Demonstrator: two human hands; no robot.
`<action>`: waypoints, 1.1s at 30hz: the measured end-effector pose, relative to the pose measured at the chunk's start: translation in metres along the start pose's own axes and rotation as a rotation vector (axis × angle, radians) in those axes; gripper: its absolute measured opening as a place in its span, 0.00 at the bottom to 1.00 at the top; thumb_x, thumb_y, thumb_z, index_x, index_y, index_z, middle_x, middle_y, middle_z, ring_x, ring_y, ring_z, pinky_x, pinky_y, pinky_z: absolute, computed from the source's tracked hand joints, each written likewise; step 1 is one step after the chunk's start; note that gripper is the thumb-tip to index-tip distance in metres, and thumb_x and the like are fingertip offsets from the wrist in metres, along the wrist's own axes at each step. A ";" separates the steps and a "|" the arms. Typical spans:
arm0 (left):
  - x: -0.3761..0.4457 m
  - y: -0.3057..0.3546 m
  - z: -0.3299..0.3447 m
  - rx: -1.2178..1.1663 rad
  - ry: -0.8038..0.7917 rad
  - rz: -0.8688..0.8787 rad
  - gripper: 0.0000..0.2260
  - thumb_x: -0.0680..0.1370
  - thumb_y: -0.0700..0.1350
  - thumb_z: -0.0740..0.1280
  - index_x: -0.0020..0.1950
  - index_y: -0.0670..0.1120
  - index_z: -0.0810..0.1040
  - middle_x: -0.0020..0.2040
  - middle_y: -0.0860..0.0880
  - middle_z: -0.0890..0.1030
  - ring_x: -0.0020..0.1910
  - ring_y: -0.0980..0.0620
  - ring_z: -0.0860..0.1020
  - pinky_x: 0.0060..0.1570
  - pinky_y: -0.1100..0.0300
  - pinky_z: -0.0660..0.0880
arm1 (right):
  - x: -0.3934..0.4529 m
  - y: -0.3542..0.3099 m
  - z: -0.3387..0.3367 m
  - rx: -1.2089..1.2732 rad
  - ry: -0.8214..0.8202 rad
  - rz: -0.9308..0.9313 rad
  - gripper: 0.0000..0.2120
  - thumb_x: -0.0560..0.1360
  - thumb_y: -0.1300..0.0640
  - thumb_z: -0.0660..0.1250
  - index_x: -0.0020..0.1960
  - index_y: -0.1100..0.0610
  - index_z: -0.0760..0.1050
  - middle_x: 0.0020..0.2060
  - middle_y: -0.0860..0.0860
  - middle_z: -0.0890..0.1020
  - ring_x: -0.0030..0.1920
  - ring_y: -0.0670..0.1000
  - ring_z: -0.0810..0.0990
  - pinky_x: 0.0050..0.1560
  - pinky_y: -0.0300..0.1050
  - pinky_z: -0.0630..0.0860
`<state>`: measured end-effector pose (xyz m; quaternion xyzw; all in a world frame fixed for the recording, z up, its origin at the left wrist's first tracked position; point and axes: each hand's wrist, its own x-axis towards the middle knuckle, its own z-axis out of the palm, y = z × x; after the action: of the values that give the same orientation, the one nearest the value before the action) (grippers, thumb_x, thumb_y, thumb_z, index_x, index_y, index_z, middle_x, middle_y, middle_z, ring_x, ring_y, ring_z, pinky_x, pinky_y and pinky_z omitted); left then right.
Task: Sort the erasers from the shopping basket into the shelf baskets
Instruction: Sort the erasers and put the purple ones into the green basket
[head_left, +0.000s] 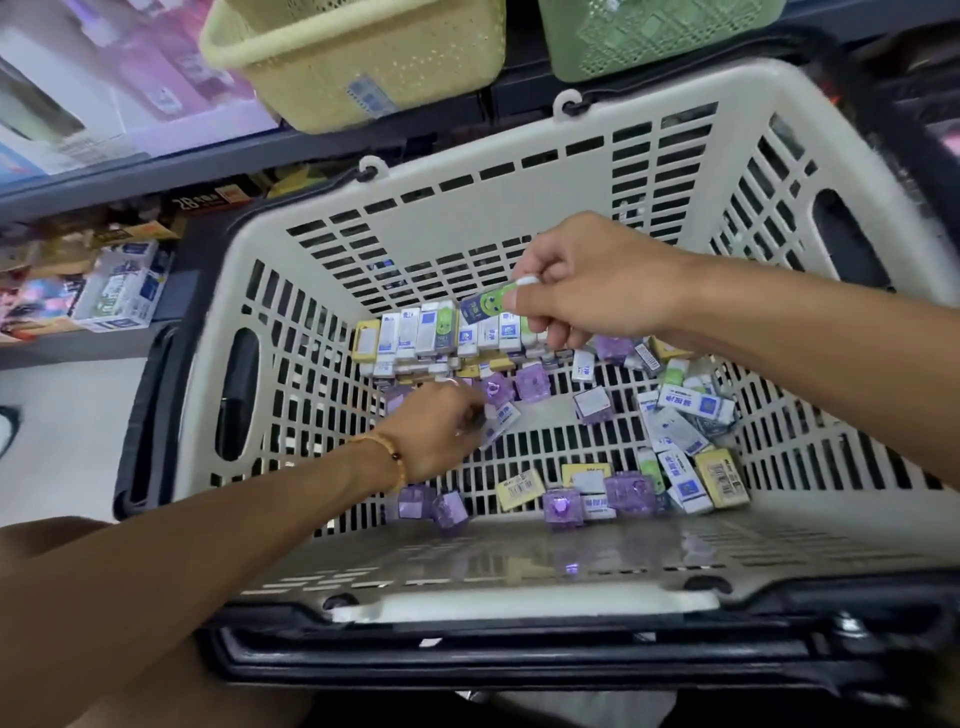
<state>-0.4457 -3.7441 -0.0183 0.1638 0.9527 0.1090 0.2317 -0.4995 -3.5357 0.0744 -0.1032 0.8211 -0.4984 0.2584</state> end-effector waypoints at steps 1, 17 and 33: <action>0.005 0.005 0.006 0.054 0.010 0.022 0.06 0.79 0.48 0.66 0.49 0.46 0.77 0.45 0.48 0.81 0.42 0.50 0.78 0.47 0.55 0.77 | 0.000 0.000 0.000 0.003 0.002 0.001 0.05 0.79 0.56 0.67 0.49 0.57 0.77 0.39 0.55 0.84 0.30 0.45 0.82 0.32 0.38 0.79; 0.012 0.019 0.034 0.009 -0.312 0.183 0.21 0.74 0.48 0.73 0.65 0.46 0.76 0.58 0.46 0.80 0.55 0.47 0.77 0.47 0.64 0.67 | 0.005 0.001 -0.008 -0.003 0.031 -0.002 0.06 0.80 0.55 0.65 0.50 0.58 0.76 0.36 0.52 0.83 0.31 0.45 0.82 0.33 0.37 0.80; 0.031 0.043 0.010 -0.331 -0.359 0.082 0.11 0.80 0.45 0.64 0.61 0.47 0.69 0.49 0.43 0.78 0.42 0.48 0.77 0.43 0.56 0.76 | 0.009 0.005 -0.008 0.005 0.050 -0.002 0.05 0.79 0.54 0.65 0.49 0.56 0.75 0.35 0.51 0.83 0.30 0.45 0.82 0.30 0.36 0.77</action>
<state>-0.4551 -3.6915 -0.0275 0.1790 0.8580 0.2423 0.4161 -0.5112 -3.5305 0.0698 -0.0910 0.8260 -0.5031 0.2374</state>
